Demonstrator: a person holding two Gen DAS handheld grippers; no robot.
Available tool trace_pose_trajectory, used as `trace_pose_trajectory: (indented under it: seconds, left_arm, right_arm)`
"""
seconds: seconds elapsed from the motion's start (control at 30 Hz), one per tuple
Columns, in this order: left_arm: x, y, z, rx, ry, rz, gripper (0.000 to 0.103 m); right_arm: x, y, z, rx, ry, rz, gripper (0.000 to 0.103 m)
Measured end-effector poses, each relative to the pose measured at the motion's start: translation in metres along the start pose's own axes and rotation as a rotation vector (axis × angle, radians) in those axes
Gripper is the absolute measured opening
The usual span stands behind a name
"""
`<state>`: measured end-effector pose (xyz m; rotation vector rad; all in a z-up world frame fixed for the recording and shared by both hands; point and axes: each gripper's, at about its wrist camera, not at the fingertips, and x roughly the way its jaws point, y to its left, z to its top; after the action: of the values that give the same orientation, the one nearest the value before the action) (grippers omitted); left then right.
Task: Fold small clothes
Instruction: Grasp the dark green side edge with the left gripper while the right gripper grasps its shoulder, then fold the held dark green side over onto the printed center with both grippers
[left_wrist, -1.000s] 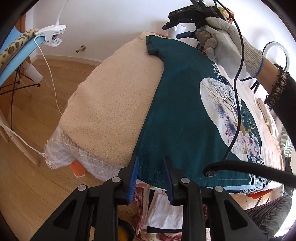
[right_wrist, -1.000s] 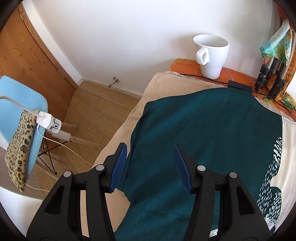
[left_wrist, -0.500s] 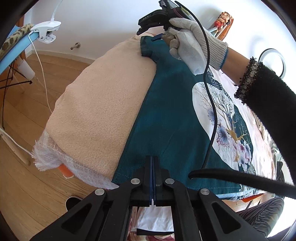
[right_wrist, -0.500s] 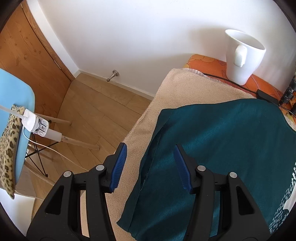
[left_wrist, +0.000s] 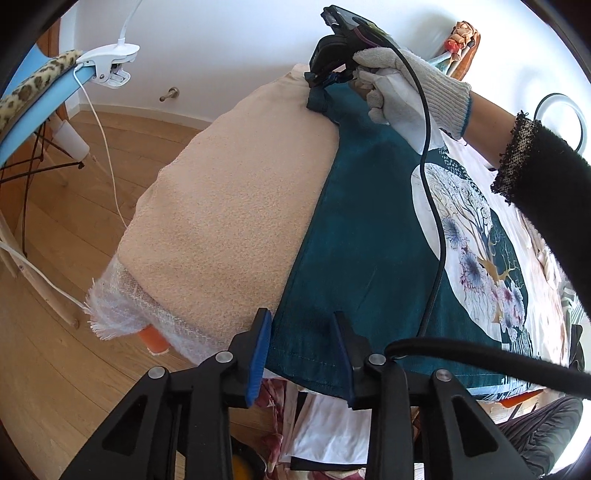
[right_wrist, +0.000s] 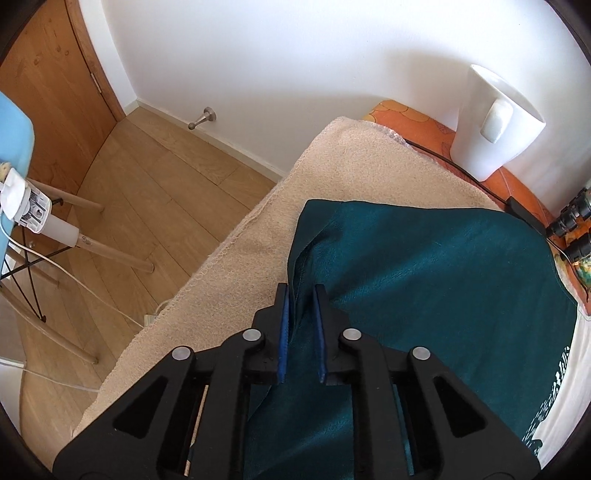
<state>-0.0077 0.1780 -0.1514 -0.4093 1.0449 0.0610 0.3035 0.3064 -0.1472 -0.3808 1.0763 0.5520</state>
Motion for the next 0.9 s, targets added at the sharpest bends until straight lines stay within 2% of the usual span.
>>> trace_pose_trajectory:
  seconds: [0.07,0.13,0.57,0.7,0.9]
  left_arm:
    - [0.001,-0.002,0.0,0.023,-0.004,0.022,0.009]
    - [0.001,-0.002,0.0,0.01,-0.003,0.002,0.0]
    - [-0.024,-0.043,0.007,0.095,-0.077,-0.098,0.0]
    - [-0.028,-0.063,0.007,0.134,-0.08,-0.135,0.0]
    - [-0.03,-0.112,0.003,0.246,-0.073,-0.189,0.0]
  right_arm:
    - [-0.001,-0.001,0.0,-0.008,-0.002,0.001,0.007]
    - [-0.002,-0.003,0.001,-0.013,-0.011,0.002,0.005]
    - [-0.037,-0.038,-0.004,0.065,-0.118,0.094,0.004]
    - [-0.056,-0.061,-0.011,0.102,-0.159,0.117,0.004]
    - [-0.086,-0.111,-0.035,0.201,-0.234,0.142,0.004]
